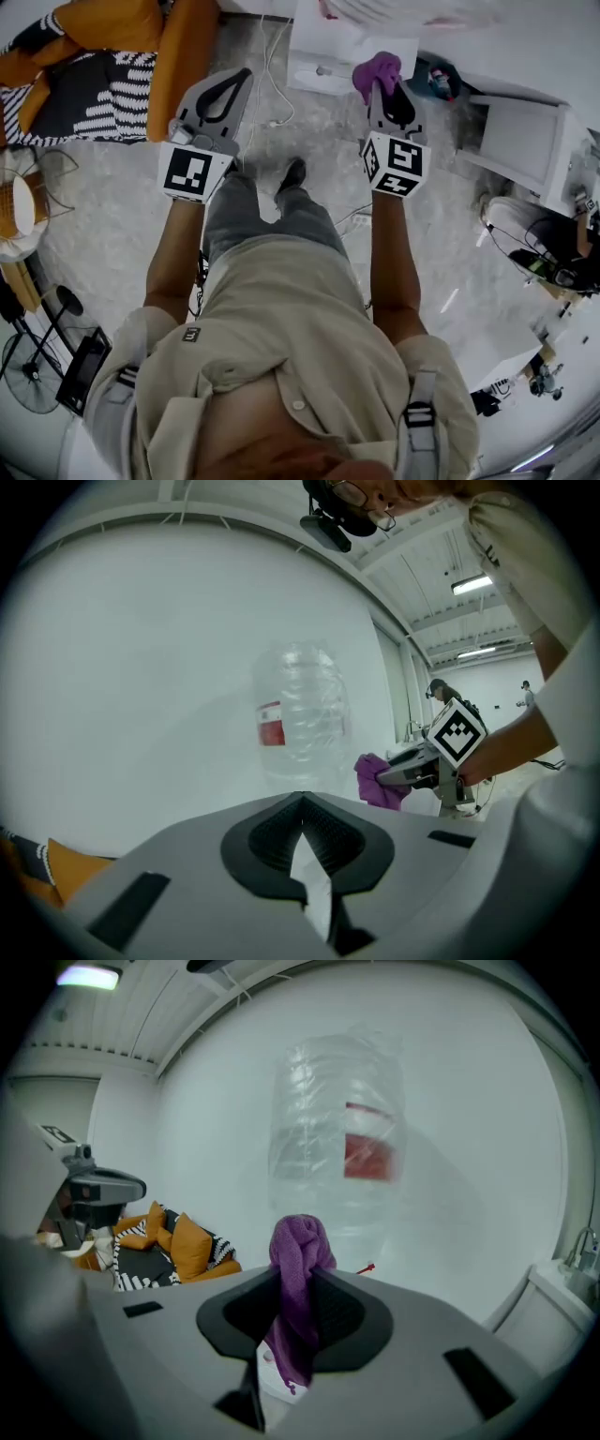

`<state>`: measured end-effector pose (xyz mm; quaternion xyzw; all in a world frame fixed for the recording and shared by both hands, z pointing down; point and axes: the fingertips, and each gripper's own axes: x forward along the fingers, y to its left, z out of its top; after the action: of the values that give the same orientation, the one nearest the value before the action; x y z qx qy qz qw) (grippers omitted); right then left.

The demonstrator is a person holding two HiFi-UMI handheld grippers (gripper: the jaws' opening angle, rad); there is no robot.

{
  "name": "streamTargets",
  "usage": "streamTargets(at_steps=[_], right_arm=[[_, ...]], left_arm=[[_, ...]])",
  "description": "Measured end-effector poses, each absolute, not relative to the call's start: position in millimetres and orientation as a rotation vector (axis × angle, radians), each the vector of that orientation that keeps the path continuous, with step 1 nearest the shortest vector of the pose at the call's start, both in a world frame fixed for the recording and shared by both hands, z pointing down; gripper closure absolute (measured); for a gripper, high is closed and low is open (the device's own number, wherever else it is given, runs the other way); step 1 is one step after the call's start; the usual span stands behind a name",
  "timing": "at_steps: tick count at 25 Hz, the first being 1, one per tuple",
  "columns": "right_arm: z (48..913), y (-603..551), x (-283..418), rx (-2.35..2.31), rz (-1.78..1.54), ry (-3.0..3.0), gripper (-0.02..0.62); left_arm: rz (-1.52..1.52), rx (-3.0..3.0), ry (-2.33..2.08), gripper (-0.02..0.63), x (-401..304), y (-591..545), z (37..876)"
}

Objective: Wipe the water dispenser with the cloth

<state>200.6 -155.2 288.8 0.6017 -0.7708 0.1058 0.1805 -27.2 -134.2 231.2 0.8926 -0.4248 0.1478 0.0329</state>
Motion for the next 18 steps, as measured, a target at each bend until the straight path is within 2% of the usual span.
streamTargets(at_steps=[5,12,18], right_arm=[[354.3,-176.1,171.4,1.682,0.25,-2.154,0.494],[422.7,-195.0,94.1,1.524,0.108,-2.186,0.494],[428.5,-196.1,97.0,1.505,-0.081,-2.221,0.491]], left_arm=[[0.504,2.664,-1.401,0.59,-44.7,-135.0,276.9],[0.553,2.602,-1.47,0.589,-52.4,-145.6,350.2],[0.554,2.635,-1.469,0.589,-30.8,-165.1,395.2]])
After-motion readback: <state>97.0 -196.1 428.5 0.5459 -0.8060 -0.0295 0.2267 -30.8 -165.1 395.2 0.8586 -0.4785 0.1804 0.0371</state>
